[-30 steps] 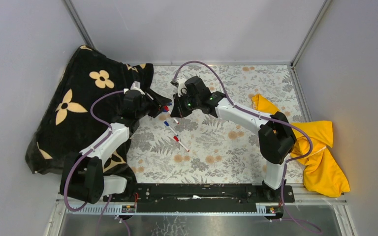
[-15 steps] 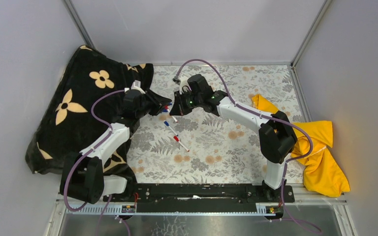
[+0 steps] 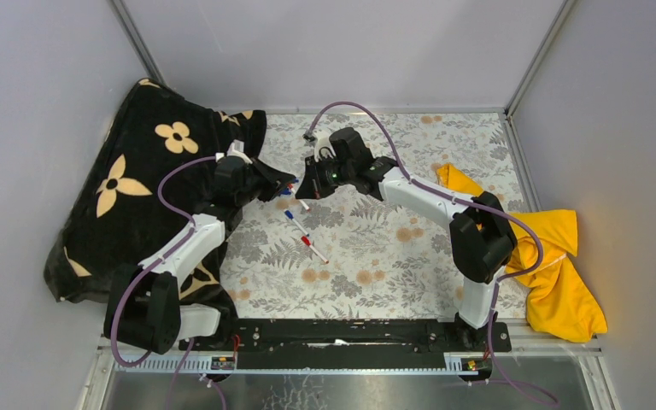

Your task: Open the pen caps

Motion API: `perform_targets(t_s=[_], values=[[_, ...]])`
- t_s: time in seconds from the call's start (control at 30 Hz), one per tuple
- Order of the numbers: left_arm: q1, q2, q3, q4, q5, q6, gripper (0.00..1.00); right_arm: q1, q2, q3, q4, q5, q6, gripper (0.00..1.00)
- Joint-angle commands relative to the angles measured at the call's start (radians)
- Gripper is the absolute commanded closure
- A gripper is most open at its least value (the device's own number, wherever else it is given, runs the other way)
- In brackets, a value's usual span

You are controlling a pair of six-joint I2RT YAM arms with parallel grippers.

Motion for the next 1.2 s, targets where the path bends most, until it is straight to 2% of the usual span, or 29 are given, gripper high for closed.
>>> perform_targets(t_s=[0.0,0.03,0.17,0.33,1.0,1.17], values=[[-0.012,-0.015,0.003,0.046,0.009,-0.001,0.99,-0.015,-0.031,-0.011,0.017,0.033,-0.007,1.00],[-0.012,-0.013,0.005,0.044,0.004,-0.002,1.00,-0.015,-0.034,-0.010,0.014,0.036,-0.011,0.99],[-0.019,0.000,0.011,0.045,-0.003,-0.005,1.00,-0.015,-0.038,0.001,-0.002,0.049,-0.024,0.82],[-0.030,0.009,0.021,0.043,-0.018,-0.008,1.00,-0.015,-0.029,0.017,-0.015,0.052,-0.025,0.74],[-0.060,0.043,0.063,0.042,-0.026,-0.010,1.00,-0.012,0.011,0.069,-0.019,0.034,-0.007,0.74],[-0.061,0.044,0.069,0.042,-0.029,-0.010,1.00,-0.008,0.026,0.083,-0.031,0.033,-0.009,0.81]])
